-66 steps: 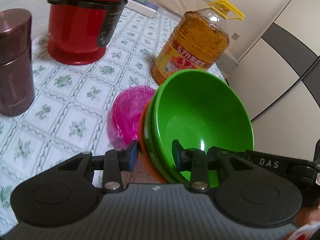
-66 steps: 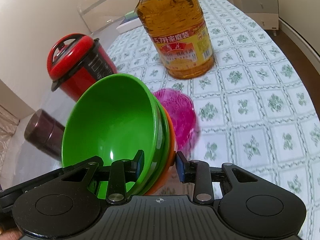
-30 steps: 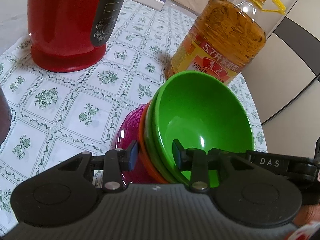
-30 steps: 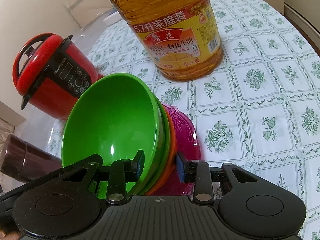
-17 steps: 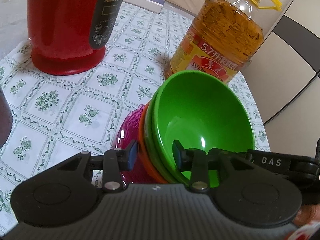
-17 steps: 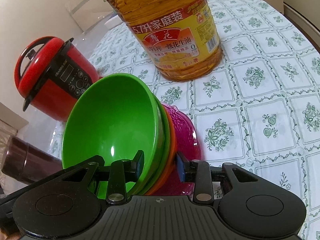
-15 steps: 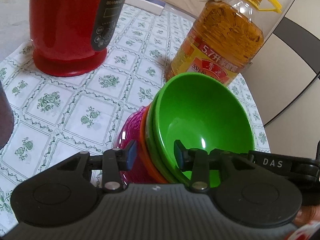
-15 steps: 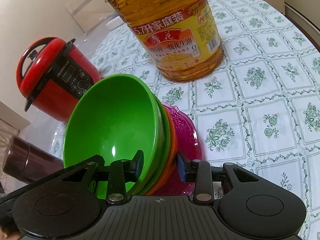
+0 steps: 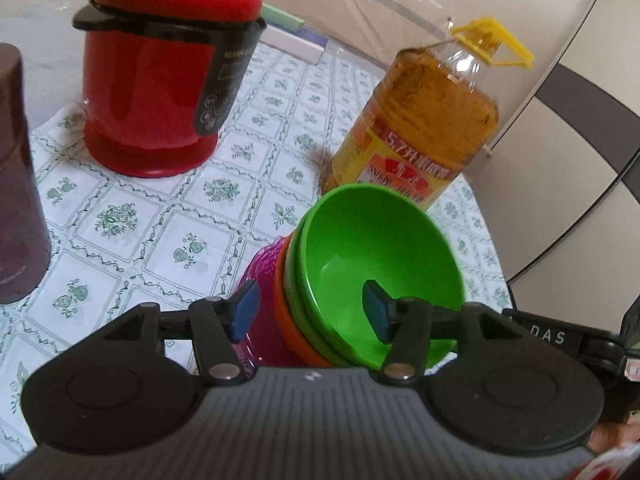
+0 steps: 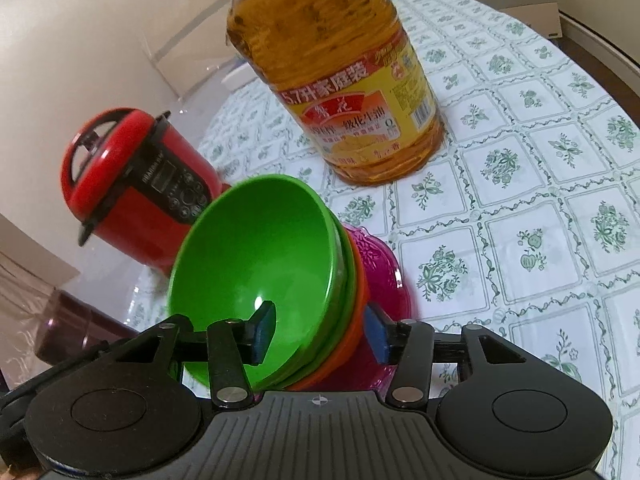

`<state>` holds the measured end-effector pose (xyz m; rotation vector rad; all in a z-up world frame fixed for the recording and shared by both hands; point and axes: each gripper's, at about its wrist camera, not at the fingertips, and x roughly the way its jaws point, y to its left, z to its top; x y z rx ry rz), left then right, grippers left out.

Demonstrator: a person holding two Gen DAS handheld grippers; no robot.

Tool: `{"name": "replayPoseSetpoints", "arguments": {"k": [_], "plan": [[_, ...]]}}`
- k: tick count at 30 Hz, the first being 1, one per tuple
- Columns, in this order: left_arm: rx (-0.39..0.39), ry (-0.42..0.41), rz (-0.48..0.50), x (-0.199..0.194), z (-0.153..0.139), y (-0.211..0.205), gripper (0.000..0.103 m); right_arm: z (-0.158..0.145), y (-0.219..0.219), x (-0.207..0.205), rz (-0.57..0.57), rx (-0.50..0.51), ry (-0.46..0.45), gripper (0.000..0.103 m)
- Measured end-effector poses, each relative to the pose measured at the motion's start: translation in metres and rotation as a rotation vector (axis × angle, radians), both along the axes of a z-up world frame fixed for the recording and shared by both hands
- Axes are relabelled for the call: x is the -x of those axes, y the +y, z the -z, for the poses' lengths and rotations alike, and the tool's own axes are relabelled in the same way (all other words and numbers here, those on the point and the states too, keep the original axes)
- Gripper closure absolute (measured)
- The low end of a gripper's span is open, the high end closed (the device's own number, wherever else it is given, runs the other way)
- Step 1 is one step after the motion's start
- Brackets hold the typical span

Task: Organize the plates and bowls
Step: 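Lower the bowl stack onto the pink plates, then open both grippers and withdraw from the stack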

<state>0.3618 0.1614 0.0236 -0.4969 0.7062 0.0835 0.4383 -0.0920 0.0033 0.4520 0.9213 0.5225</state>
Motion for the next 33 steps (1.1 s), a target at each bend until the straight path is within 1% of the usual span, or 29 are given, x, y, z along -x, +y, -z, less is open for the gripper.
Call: {"name": "replayPoseSetpoints", "arguments": {"k": [1,3,5,9,14,20,27,29,33], "plan": [[0.0,-0.008,-0.001,0.004,-0.003,0.0,0.048,-0.003,-0.001,0.003,0.003,-0.001,-0.005,0.053],[-0.001,-0.028,-0.005,0.014,-0.01,-0.002,0.043,-0.008,-0.005,0.011,0.012,-0.008,-0.016,0.052],[-0.005,-0.042,-0.011,0.024,-0.015,-0.003,0.041,-0.013,-0.007,0.018,0.017,-0.014,-0.02,0.052],[-0.02,-0.054,-0.014,0.045,-0.024,-0.008,0.04,-0.023,-0.013,0.038,0.021,-0.029,-0.038,0.051],[-0.069,-0.063,-0.023,0.071,-0.026,-0.017,0.039,-0.029,-0.02,0.066,0.022,-0.031,-0.055,0.05],[-0.115,-0.076,-0.006,0.108,-0.03,-0.034,0.037,-0.03,-0.028,0.104,0.017,0.001,-0.093,0.049],[-0.142,-0.077,-0.011,0.152,-0.029,-0.049,0.037,-0.029,-0.04,0.15,0.002,0.026,-0.121,0.049],[-0.148,-0.081,-0.01,0.162,-0.03,-0.052,0.037,-0.03,-0.043,0.163,-0.001,0.033,-0.136,0.049],[-0.186,-0.08,-0.012,0.185,-0.031,-0.062,0.037,-0.033,-0.045,0.19,-0.005,0.073,-0.178,0.049]]}}
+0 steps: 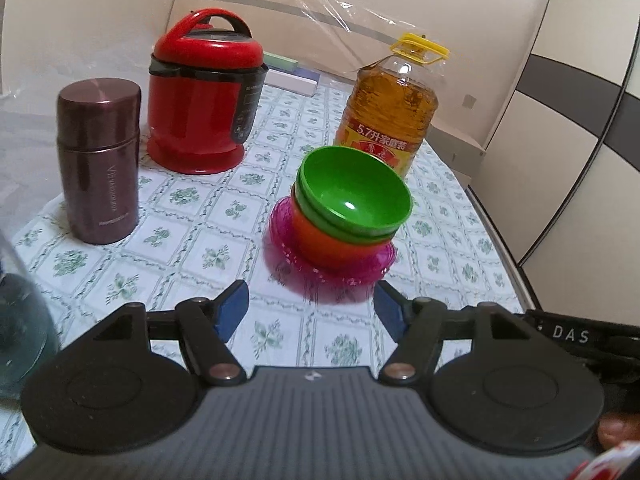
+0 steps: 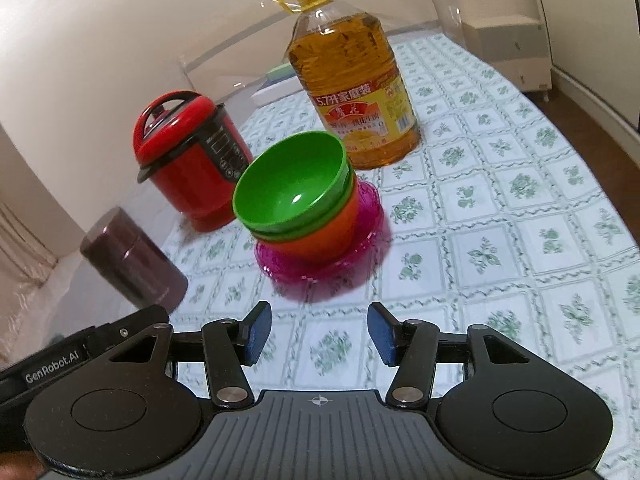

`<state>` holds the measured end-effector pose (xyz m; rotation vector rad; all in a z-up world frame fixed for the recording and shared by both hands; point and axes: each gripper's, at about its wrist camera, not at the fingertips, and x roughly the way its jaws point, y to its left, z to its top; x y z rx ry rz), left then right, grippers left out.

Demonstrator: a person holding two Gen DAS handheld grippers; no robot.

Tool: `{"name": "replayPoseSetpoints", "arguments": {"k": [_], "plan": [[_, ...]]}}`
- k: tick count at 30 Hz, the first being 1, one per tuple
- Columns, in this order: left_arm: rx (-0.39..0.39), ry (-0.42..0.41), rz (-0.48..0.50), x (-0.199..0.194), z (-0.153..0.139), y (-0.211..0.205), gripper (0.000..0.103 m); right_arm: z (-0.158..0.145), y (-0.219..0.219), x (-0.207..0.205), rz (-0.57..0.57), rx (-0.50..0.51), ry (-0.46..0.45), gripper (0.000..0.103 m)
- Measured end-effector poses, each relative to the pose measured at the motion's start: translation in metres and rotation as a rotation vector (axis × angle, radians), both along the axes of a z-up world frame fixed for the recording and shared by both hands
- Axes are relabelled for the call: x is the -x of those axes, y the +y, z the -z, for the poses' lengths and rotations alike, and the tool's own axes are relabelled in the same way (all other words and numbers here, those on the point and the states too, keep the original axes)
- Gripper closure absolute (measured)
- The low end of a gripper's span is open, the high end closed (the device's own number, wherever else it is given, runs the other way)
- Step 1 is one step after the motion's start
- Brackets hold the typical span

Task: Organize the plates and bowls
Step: 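Open both grippers and withdraw from the stack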

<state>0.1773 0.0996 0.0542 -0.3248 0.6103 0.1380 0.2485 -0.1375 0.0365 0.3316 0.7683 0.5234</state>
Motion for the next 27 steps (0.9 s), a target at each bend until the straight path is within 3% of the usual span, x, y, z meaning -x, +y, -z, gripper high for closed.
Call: {"name": "replayPoseSetpoints", "arguments": {"k": [12,27], "plan": [[-0.034,0.058,0.022,0.046,0.014,-0.026,0.037,0.006,-0.007,0.062,-0.015,0.131,-0.104,0.049],[-0.084,0.053,0.039,0.079,0.017,-0.047,0.038,0.014,-0.02,0.104,-0.023,0.165,-0.138,0.049]]}}
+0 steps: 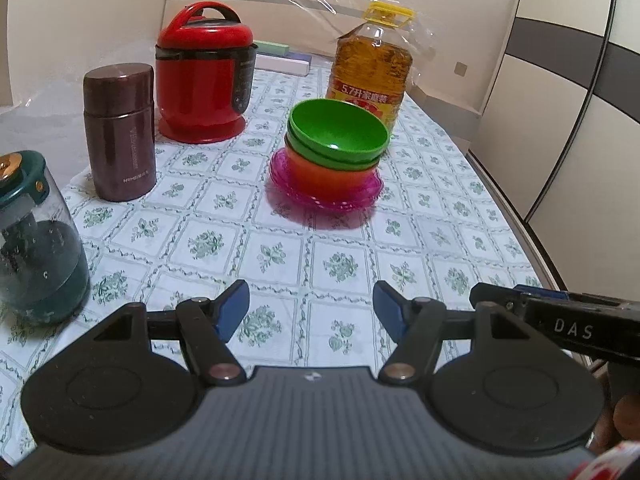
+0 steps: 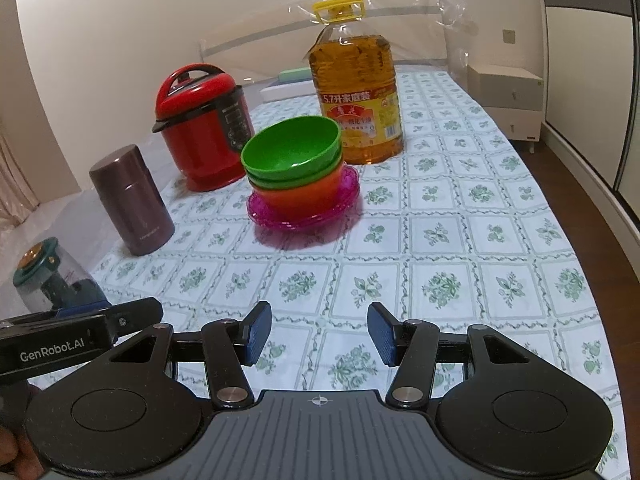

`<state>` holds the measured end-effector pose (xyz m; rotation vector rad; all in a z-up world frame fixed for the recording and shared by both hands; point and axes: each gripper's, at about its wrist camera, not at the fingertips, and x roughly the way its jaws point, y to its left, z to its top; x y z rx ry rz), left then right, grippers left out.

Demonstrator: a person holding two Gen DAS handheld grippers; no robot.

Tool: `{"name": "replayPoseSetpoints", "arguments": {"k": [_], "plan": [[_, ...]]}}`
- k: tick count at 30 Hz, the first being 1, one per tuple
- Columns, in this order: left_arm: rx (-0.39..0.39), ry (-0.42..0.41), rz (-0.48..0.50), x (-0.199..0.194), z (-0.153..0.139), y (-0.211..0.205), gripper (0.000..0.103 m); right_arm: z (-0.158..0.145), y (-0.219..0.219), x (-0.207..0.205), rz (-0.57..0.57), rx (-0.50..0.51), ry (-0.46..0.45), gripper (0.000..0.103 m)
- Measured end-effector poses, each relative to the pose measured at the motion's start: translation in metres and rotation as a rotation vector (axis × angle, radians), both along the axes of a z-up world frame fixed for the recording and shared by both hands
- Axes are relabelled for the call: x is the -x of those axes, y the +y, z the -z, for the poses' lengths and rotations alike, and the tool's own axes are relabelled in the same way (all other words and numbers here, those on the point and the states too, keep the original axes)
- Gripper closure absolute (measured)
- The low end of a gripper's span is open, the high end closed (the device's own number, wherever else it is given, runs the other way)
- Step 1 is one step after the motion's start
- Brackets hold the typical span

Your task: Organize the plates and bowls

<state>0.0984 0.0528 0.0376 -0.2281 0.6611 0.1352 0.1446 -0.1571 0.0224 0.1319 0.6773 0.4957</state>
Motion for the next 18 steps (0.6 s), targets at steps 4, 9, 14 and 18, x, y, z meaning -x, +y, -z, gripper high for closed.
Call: {"name": "replayPoseSetpoints", "arguments": {"k": [4,9,14,18], "plan": [[0.006,0.004,0.001,0.009,0.004,-0.006,0.038,0.003,-0.002,0.012,-0.007,0.018,-0.015,0.049],[0.013,0.008,0.013,0.02,0.01,-0.013,0.038,0.008,-0.007,0.024,-0.005,0.038,-0.026,0.049],[0.019,0.013,0.022,0.03,0.014,-0.018,0.038,0.01,-0.013,0.035,-0.004,0.041,-0.031,0.049],[0.027,0.016,0.022,0.038,0.017,-0.02,0.038,0.012,-0.016,0.042,-0.001,0.048,-0.031,0.049]]}}
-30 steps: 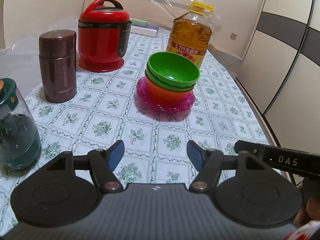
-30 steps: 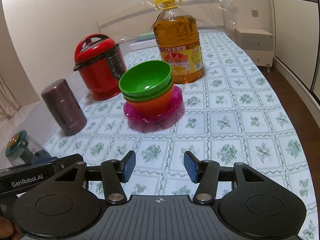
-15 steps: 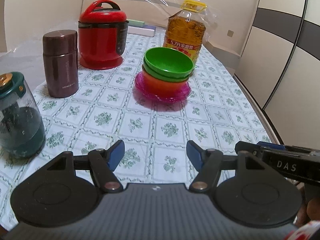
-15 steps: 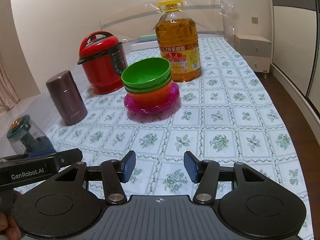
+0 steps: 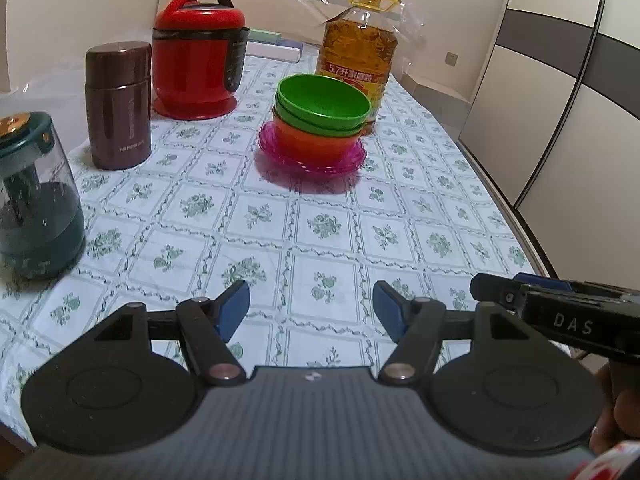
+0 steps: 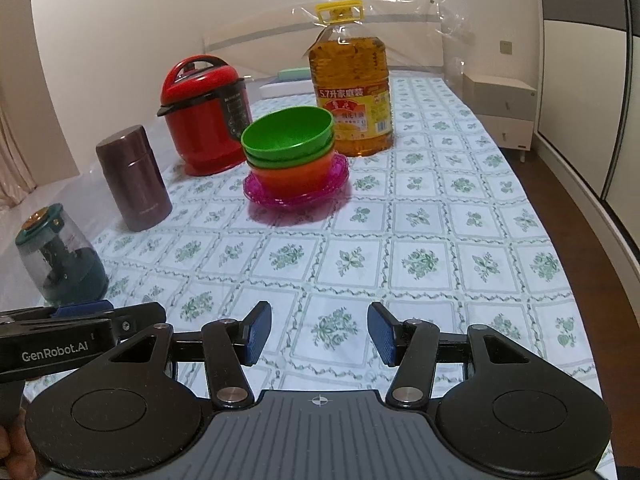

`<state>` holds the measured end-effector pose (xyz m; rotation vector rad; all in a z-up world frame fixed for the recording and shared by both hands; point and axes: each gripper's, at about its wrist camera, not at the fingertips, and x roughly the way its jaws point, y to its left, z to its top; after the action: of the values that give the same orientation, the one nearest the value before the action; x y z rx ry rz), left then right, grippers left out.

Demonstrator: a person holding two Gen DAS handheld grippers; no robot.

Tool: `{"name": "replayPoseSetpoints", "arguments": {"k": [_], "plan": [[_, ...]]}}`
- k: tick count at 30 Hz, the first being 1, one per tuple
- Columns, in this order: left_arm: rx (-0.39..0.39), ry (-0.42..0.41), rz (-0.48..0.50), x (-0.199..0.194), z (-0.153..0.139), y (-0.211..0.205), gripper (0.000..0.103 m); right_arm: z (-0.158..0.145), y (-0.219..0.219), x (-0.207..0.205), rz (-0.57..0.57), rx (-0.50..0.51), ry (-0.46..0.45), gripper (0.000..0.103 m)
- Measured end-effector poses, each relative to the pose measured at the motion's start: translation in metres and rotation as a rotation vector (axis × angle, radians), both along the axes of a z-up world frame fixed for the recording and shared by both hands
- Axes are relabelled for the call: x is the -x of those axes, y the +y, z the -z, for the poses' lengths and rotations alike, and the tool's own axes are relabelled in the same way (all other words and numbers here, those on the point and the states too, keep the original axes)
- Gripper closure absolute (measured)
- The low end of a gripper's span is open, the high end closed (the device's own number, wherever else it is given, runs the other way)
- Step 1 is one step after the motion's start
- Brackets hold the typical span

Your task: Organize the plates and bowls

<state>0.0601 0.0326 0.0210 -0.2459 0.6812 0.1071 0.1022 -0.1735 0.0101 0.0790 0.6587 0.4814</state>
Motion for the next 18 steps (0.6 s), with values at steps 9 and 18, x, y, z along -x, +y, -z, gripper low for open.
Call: {"name": "replayPoseSetpoints", "arguments": {"k": [9,18], "plan": [[-0.011,-0.008,-0.001,0.015,0.005,-0.008,0.038,0.0,-0.002,0.022,-0.019,-0.002,-0.002,0.049],[-0.002,-0.003,-0.015,0.023,0.006,-0.009,0.037,0.001,-0.004,0.037,-0.028,0.004,-0.01,0.049]]}}
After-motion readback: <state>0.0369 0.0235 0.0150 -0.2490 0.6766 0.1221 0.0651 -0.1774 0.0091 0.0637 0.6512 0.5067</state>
